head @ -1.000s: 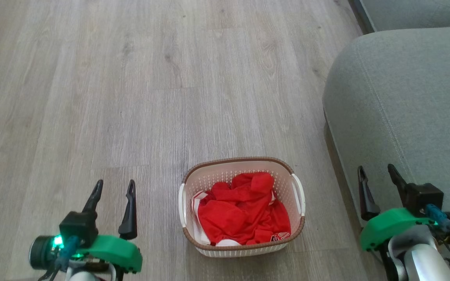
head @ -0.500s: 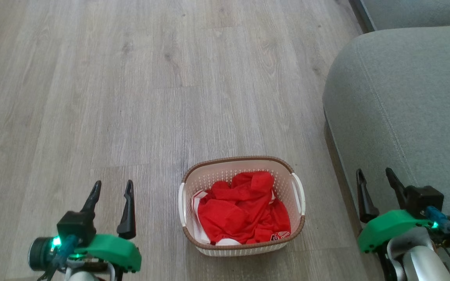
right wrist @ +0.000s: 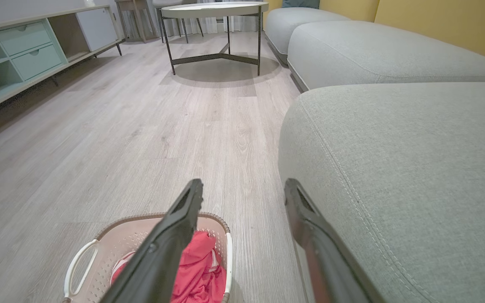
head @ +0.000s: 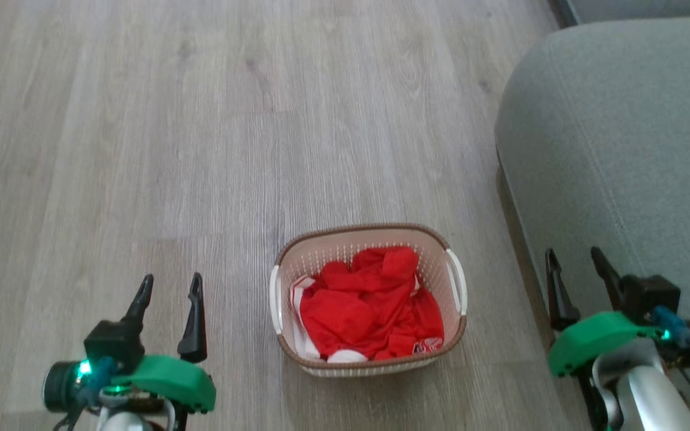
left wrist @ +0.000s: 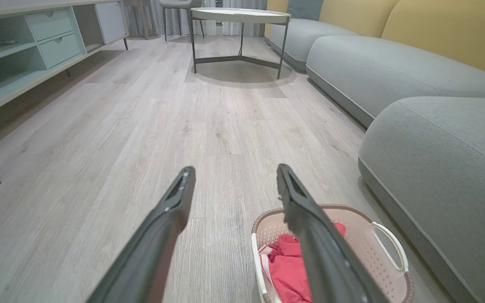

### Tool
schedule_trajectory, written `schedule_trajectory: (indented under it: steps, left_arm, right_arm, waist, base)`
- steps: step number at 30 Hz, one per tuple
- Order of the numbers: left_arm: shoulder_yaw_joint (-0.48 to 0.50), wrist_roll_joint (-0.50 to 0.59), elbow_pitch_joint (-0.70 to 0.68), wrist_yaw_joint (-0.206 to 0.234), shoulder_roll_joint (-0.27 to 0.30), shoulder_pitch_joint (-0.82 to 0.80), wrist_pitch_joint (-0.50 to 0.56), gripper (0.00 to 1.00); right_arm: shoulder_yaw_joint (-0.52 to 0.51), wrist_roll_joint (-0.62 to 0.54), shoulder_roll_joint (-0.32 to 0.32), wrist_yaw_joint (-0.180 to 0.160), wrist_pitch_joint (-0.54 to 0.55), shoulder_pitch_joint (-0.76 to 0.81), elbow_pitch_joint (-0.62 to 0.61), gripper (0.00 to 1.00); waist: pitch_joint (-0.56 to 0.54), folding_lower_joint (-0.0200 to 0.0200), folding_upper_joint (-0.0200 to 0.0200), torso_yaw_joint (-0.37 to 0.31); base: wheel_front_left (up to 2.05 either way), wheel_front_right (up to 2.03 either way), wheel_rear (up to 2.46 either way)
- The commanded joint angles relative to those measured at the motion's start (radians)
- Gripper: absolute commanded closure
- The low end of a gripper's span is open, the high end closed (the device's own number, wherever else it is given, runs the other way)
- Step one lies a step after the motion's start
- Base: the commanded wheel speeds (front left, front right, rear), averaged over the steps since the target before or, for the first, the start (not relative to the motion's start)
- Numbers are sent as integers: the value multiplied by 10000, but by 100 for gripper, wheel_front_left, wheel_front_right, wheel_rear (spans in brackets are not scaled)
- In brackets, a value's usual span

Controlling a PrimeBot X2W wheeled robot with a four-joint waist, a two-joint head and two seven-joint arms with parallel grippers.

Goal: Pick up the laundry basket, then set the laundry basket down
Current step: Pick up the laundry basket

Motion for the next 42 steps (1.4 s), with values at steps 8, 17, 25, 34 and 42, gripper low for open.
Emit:
schedule_trajectory:
  steps: [8, 17, 25, 34, 42]
  left_arm:
    - [236, -214, 334, -315, 189, -1827, -172, 0]
    - [68, -167, 1726, -708, 32, -3461, -356, 0]
    - [205, -295, 3173, -1059, -227, -4842, -401, 0]
    - [271, -189, 4670, -1441, -384, -6283, -404, 0]
    - [-249, 150, 6149, -1667, -368, -7760, -405, 0]
  right_arm:
    - [85, -265, 18, -13, -242, -1357, -171, 0]
    - [34, -485, 107, -13, -435, -2425, 265, 0]
    - [63, -618, 143, -13, -538, -3470, 1047, 0]
    - [121, -621, 152, -13, -571, -4594, 1975, 0]
    - [381, -454, 153, -13, -575, -5587, 2745, 0]
  waist:
    - [1812, 0, -1, 88]
    - [3649, 0, -1, 101]
    - [5087, 0, -1, 30]
    - [6396, 0, -1, -47]
    - [7466, 0, -1, -67]
  base:
    - [0, 0, 0]
    - [0, 0, 0]
    - [0, 0, 0]
    - [0, 0, 0]
    - [0, 0, 0]
